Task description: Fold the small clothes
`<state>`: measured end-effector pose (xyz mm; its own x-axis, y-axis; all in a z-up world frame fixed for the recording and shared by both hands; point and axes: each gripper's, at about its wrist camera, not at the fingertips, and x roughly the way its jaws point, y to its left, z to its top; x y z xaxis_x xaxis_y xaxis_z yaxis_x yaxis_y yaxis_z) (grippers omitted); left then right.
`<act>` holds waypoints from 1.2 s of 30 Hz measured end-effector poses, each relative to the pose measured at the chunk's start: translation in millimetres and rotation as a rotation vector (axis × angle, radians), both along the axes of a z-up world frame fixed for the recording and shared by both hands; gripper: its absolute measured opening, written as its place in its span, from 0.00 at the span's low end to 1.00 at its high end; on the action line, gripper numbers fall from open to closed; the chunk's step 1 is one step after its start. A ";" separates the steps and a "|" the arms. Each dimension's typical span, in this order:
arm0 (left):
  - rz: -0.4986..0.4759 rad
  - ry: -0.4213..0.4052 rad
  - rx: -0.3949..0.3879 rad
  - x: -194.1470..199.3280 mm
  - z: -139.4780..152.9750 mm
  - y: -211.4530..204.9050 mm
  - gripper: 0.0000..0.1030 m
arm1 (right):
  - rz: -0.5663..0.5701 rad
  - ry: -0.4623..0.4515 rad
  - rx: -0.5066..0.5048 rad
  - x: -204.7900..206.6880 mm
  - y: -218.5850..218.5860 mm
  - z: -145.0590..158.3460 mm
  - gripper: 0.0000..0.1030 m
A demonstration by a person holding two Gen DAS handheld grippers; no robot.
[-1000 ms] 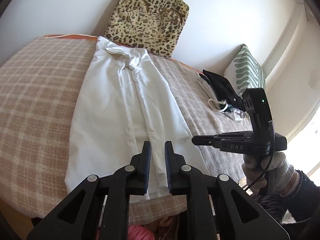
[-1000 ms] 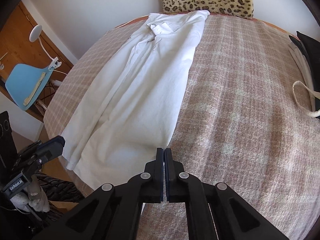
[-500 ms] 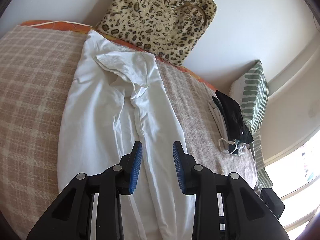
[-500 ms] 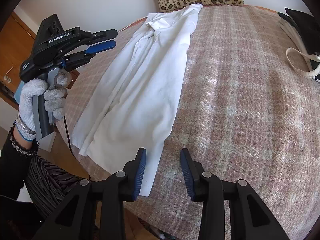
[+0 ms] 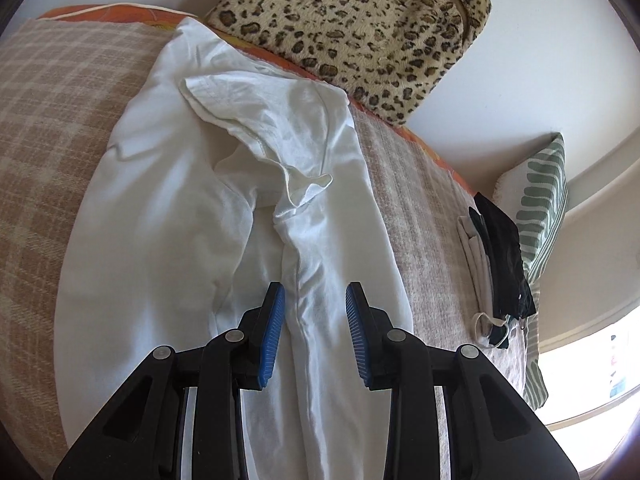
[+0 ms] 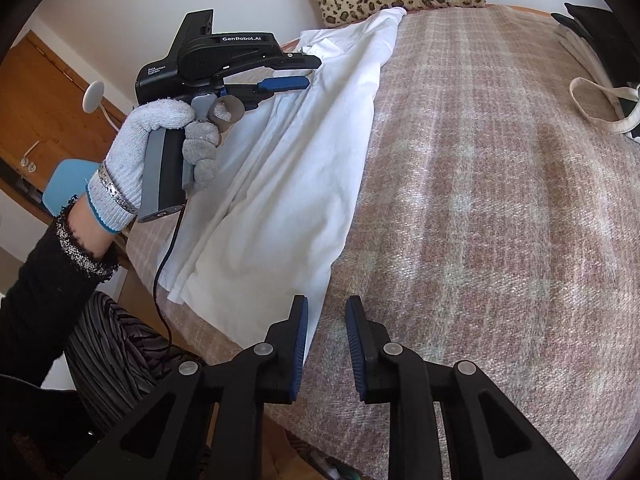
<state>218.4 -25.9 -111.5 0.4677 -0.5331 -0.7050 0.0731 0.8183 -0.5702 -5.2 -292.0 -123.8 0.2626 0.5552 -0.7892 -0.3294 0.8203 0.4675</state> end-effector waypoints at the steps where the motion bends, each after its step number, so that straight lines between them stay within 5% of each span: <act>1: 0.000 -0.016 -0.002 0.2 0.4 -0.4 0.27 | 0.007 0.004 0.000 -0.7 1.9 0.5 0.10; 5: 0.002 -0.070 0.024 0.2 4.8 -3.6 0.03 | 0.026 -0.010 -0.028 -5.0 9.5 3.5 0.00; 12: 0.035 -0.152 0.104 -5.8 20.0 -2.9 0.03 | 0.010 -0.015 -0.056 -6.7 4.8 10.1 0.00; 14: 0.052 -0.136 0.096 -4.1 21.4 -1.5 0.16 | 0.013 -0.018 -0.054 -6.7 2.9 10.0 0.00; 15: 0.051 -0.110 0.091 -1.3 19.8 -1.8 0.40 | 0.018 -0.020 -0.052 -7.3 2.9 11.0 0.00; 16: 0.051 -0.086 0.081 1.1 17.2 -2.5 0.47 | 0.020 -0.023 -0.055 -6.8 0.0 11.3 0.00; 20: 0.057 -0.044 0.073 8.3 4.2 -5.4 0.48 | 0.023 -0.031 -0.066 -3.7 12.0 11.8 0.00; 22: 0.048 -0.035 0.072 10.5 -2.0 -8.5 0.41 | 0.022 -0.027 -0.067 -4.5 14.3 12.0 0.00; 24: 0.033 -0.052 0.079 10.9 -5.0 -12.0 0.02 | 0.019 -0.027 -0.070 -5.6 18.2 12.4 0.00; 31: 0.073 -0.135 0.175 2.5 14.0 -1.7 0.01 | 0.037 -0.055 -0.117 -11.7 31.5 15.1 0.00; 34: 0.057 -0.183 0.193 -10.6 35.7 4.8 0.10 | 0.054 -0.102 -0.186 -15.1 35.5 18.7 0.00; 36: 0.048 -0.177 0.168 -22.8 51.2 12.2 0.31 | 0.049 -0.173 -0.220 -19.8 39.2 29.5 0.04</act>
<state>195.7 -13.6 -60.2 0.6142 -0.3894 -0.6863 0.1183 0.9054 -0.4078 -25.0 -252.8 -94.3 0.3811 0.3909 -0.8378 -0.4305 0.8770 0.2133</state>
